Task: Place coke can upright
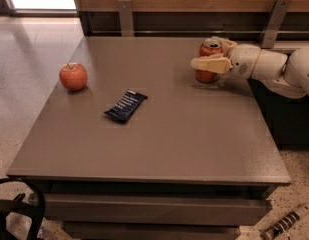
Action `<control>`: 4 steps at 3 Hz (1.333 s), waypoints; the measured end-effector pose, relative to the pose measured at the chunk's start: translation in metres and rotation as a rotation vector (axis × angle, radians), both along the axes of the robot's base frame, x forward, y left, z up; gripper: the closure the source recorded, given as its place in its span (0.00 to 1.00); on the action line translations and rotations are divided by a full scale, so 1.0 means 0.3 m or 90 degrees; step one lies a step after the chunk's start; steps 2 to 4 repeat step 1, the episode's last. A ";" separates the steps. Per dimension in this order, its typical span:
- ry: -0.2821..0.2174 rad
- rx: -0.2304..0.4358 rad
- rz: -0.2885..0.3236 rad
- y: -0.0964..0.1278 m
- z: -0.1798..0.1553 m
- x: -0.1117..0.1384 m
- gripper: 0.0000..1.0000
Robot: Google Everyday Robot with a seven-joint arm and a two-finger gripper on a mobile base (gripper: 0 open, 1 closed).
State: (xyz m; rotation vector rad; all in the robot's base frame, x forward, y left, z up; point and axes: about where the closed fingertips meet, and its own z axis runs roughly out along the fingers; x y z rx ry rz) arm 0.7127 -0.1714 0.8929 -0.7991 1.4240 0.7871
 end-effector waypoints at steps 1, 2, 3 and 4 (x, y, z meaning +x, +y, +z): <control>0.000 0.000 0.000 0.000 0.000 0.000 0.00; 0.000 0.000 0.000 0.000 0.000 0.000 0.00; 0.000 0.000 0.000 0.000 0.000 0.000 0.00; 0.000 0.000 0.000 0.000 0.000 0.000 0.00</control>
Offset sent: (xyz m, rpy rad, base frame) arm 0.0000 0.0000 0.0000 0.0000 0.0000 0.0000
